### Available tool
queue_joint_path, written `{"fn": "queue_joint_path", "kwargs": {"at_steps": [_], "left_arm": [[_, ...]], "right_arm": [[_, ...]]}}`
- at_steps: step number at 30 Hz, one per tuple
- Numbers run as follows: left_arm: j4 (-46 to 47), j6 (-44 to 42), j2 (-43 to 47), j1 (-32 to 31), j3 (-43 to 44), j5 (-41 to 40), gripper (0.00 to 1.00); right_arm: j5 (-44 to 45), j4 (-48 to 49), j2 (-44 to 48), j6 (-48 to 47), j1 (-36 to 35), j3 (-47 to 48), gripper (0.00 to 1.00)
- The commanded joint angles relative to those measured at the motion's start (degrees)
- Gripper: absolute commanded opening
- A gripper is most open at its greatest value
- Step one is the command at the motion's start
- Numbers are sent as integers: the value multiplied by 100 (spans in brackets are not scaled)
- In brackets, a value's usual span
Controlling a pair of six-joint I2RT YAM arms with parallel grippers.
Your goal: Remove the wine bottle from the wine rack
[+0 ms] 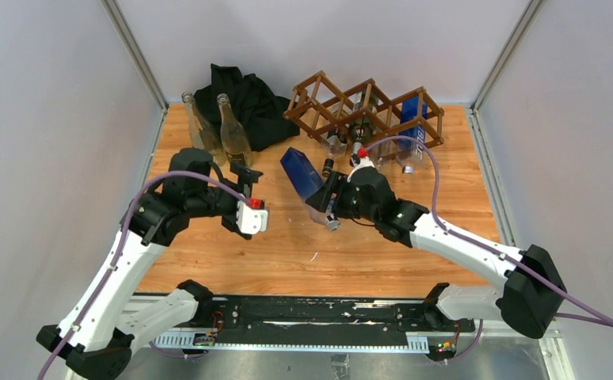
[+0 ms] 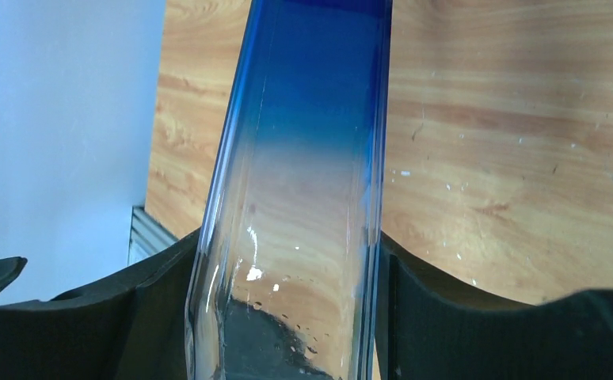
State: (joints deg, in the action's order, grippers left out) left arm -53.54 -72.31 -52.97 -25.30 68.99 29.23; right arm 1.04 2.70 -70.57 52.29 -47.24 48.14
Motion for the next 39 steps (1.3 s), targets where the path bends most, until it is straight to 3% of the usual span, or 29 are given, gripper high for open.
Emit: {"fn": "queue_joint_path", "kwargs": {"at_steps": [1,6,13,19,26,36,39], "left_arm": [[-34,-296,121,-690,-198,-194,98],[337,449,-100,-1273,-484,-323,100],[2076,1455,302,-1964,-1574,-812,99],[2487,1781,315,-2591,-2002,-1034,99],[3115,2097,131,-2874,-2247,-1235,98],[3074,2273,64,-2884,-2179,-1390,85],[3017,2304,79,-2884,-2144,-1393,73]], "right_arm": [[-617,519,662,-344,-60,130,0],[-1168,-42,867,-502,-66,275,0],[-2150,-598,871,-895,-73,571,0],[-2650,-955,568,-818,-73,1014,0],[-2807,-952,306,-800,-275,1446,0],[-3190,-625,-61,-840,-514,1815,0],[-3276,-675,-166,-892,-514,1924,0]]}}
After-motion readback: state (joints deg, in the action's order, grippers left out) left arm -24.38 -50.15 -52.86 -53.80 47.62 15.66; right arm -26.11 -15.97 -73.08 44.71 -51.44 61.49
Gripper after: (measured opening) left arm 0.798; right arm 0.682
